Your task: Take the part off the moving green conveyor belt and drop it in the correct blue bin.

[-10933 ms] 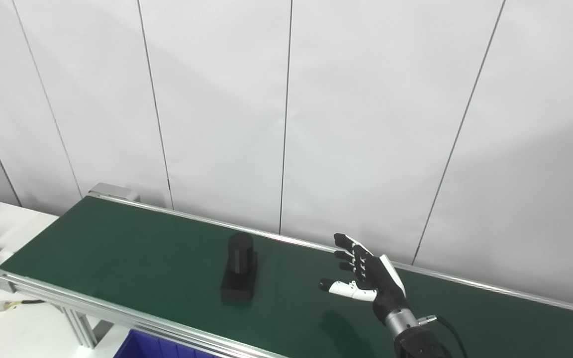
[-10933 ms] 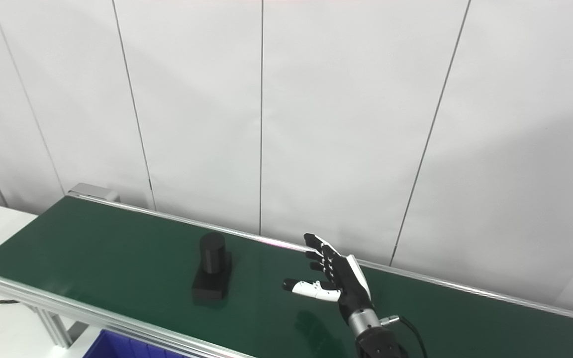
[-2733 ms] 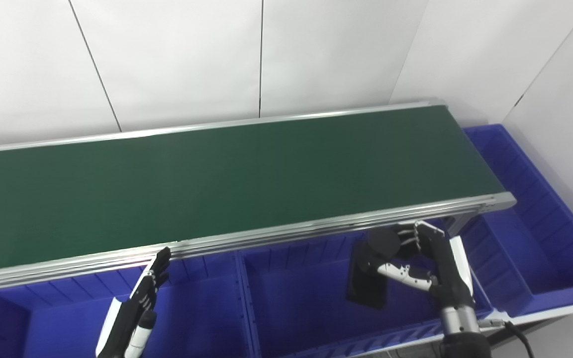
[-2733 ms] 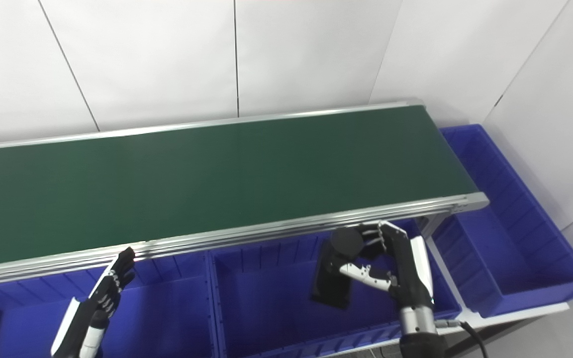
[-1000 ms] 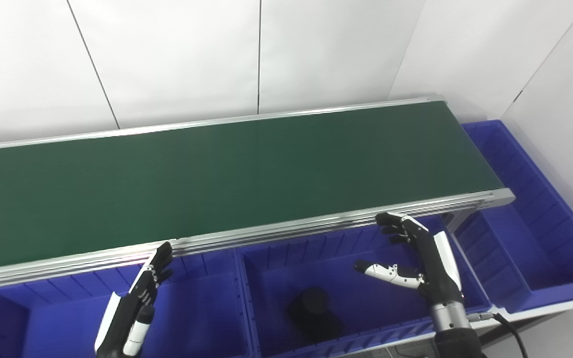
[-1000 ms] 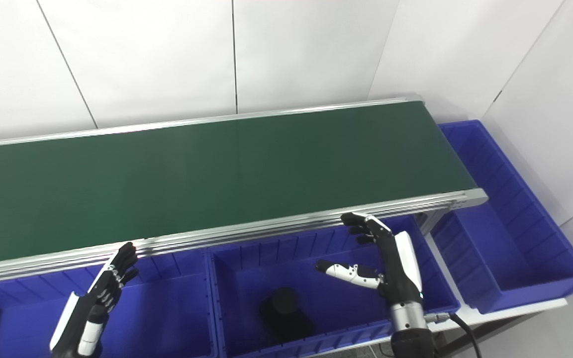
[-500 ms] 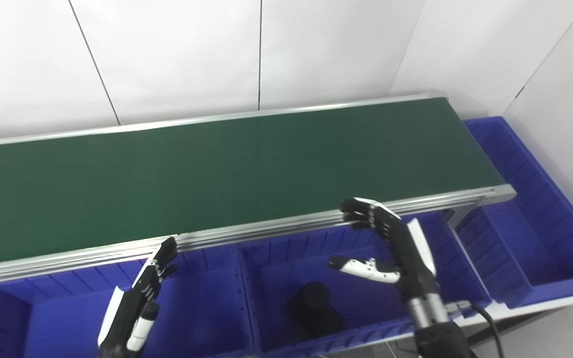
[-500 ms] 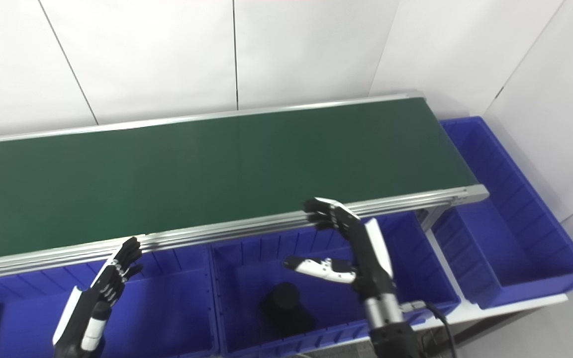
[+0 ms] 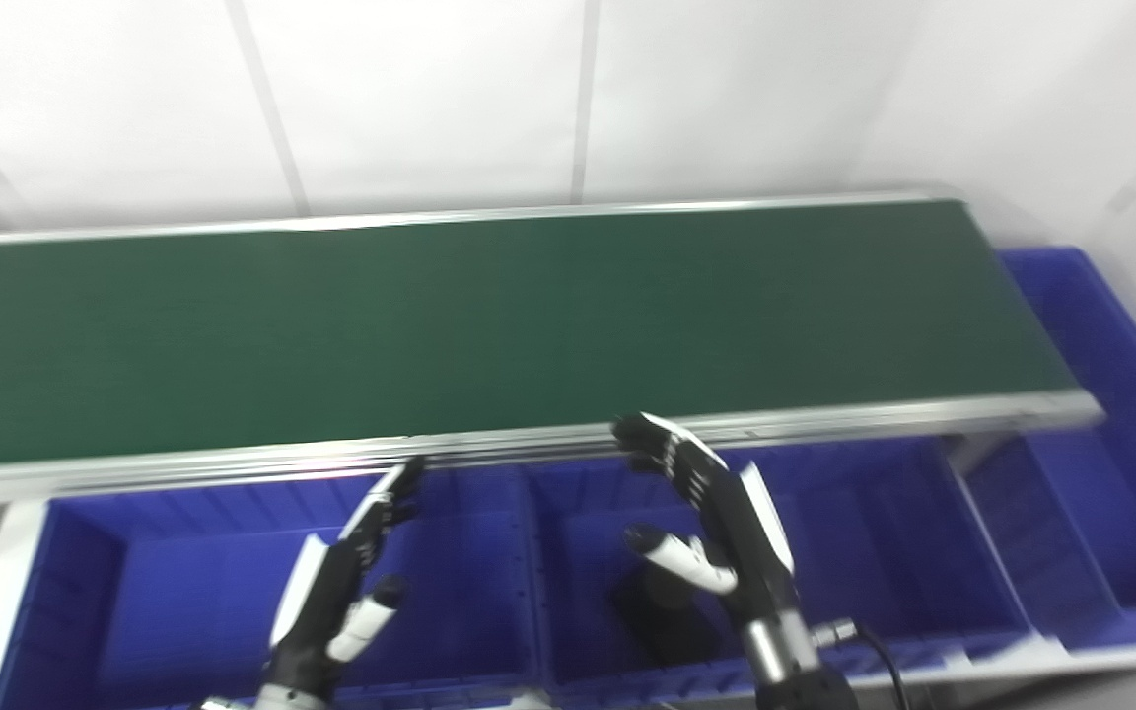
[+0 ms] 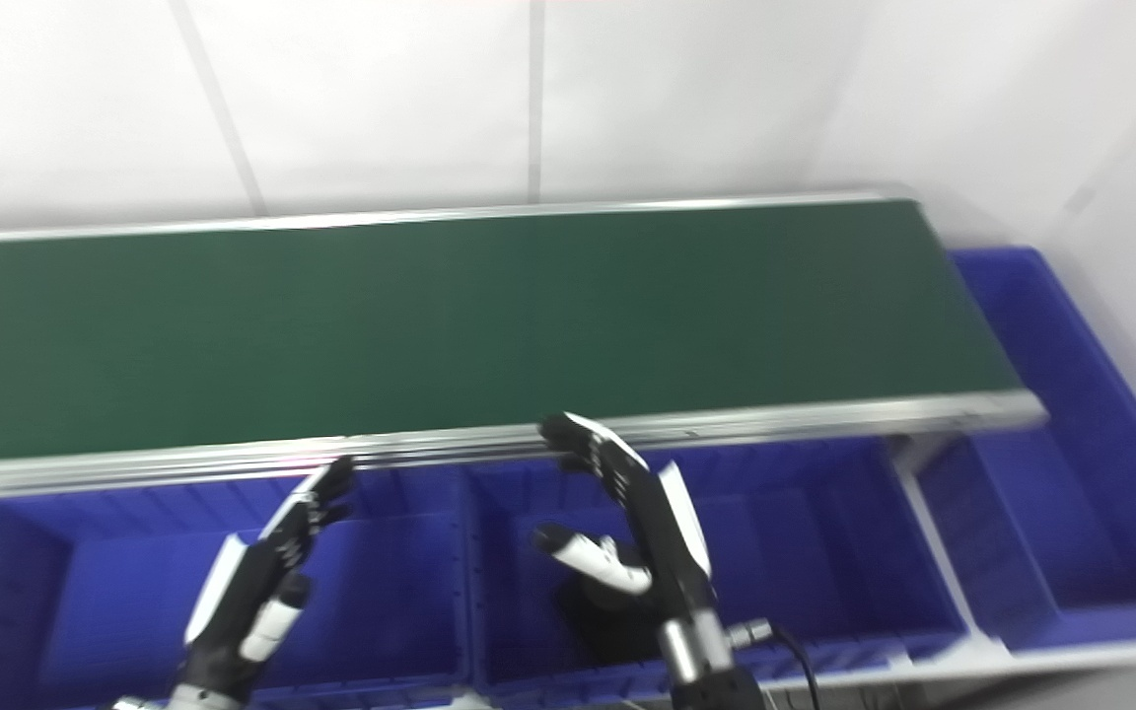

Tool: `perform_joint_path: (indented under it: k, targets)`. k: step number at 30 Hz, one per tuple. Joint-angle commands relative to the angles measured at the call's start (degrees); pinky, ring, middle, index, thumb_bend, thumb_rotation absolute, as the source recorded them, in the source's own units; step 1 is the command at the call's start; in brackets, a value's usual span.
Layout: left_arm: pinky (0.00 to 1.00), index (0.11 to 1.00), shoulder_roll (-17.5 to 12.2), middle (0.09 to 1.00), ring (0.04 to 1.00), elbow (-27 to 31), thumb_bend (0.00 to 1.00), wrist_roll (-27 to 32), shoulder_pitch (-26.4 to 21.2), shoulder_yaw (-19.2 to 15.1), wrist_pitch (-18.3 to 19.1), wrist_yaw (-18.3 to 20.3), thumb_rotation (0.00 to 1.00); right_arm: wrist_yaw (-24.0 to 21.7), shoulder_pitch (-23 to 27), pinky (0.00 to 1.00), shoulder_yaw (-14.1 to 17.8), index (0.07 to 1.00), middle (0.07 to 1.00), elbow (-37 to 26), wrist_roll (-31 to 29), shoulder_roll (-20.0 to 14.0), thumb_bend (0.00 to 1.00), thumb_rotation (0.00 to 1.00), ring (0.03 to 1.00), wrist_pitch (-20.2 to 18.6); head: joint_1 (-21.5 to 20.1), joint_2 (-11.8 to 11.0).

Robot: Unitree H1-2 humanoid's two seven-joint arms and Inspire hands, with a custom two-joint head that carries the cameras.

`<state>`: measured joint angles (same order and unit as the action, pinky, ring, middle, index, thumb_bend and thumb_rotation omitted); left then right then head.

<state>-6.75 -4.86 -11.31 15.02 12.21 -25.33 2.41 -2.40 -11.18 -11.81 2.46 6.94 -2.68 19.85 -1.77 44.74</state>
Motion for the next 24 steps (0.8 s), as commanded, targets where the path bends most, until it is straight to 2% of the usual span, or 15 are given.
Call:
perform_joint_path:
  k: [1, 7, 12, 21, 24]
  targets:
    - [0.88, 0.913, 0.4, 0.936, 0.924, 1.0, 0.76, -1.7, -0.3, 0.9, -1.5, -2.2, 1.00, -0.8, 0.5, 0.82, -0.2, 0.843, 0.853, 0.3, -0.9, -0.1, 0.88, 0.97, 0.853, 4.1, 1.3, -0.3]
    - [0.88, 0.911, 0.5, 0.935, 0.921, 0.4, 0.78, -2.6, -0.6, 2.1, -1.6, -4.2, 1.00, -1.3, 1.4, 0.86, -1.1, 0.864, 0.879, 3.9, 0.1, 0.4, 0.94, 1.00, 0.893, 4.1, 2.0, -0.1]
    - [0.88, 0.908, 0.2, 0.936, 0.925, 0.6, 0.79, -2.0, -0.6, 2.0, -1.5, -4.2, 1.00, -1.2, 1.6, 0.89, -1.8, 0.872, 0.885, 5.6, 1.3, 0.9, 0.92, 1.00, 0.901, 4.2, 1.4, -0.2]
    - [0.91, 0.914, -0.2, 0.951, 0.943, -0.2, 0.82, -1.2, -1.0, 2.2, -1.5, -3.3, 1.00, -0.9, 1.9, 0.92, -1.2, 0.876, 0.886, 8.0, 1.6, 0.8, 0.93, 1.00, 0.909, 3.8, 1.3, -0.6]
    - [0.91, 0.905, -0.1, 0.948, 0.943, -0.7, 0.81, -1.8, -1.3, 2.7, -1.6, -3.9, 1.00, -0.8, 2.0, 0.91, -1.1, 0.876, 0.882, 8.9, 1.8, 0.6, 0.92, 1.00, 0.905, 4.7, 1.7, -0.7]
